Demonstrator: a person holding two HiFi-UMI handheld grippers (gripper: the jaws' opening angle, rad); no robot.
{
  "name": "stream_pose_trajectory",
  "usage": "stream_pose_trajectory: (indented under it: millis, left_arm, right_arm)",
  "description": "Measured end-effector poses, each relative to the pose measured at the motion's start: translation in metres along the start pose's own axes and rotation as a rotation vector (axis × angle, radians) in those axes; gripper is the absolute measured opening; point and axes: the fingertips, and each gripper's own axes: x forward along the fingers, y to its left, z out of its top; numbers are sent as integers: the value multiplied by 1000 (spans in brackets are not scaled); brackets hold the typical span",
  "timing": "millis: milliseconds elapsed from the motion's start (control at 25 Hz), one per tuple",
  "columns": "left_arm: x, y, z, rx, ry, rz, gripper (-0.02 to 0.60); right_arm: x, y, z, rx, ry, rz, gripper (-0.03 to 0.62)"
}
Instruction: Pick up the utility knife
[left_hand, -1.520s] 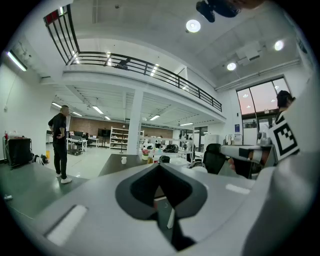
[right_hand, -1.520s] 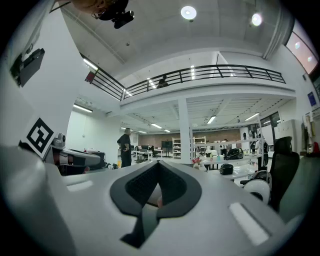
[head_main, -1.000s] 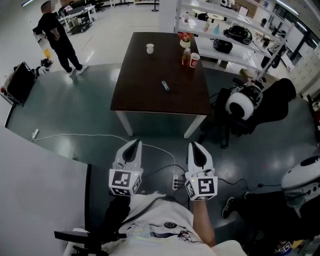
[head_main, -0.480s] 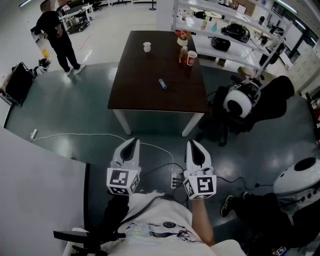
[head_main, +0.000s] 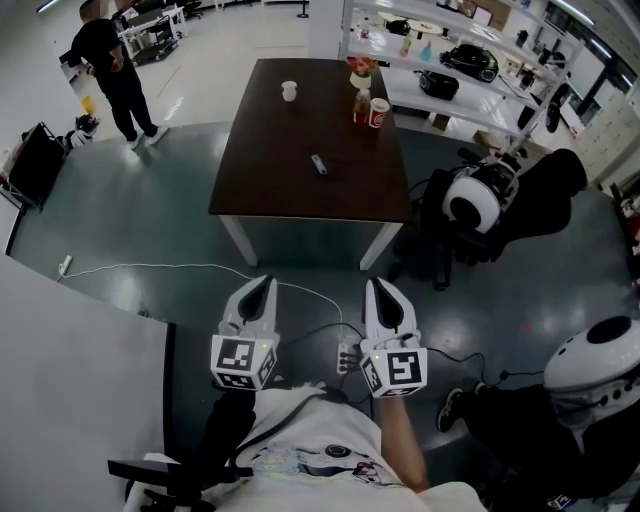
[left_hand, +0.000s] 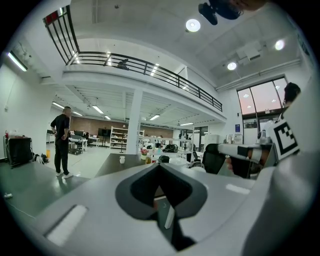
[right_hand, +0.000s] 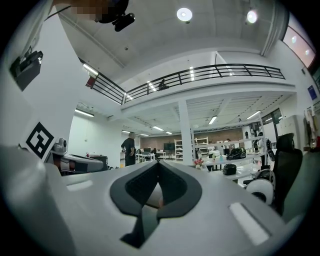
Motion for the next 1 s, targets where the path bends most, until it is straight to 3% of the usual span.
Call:
stream_pose_trajectory:
  millis: [480, 720, 1000]
  left_arm:
    - [-3, -32, -27, -31, 48, 10, -2]
    - [4, -14, -21, -38, 53, 29, -2]
    - [47, 19, -11, -32, 33, -1, -2]
  right_arm:
    - [-7, -4, -9, 9, 26, 67, 2]
    - [12, 0, -6, 17, 31, 86, 2]
    - [57, -3, -5, 6, 21, 58, 2]
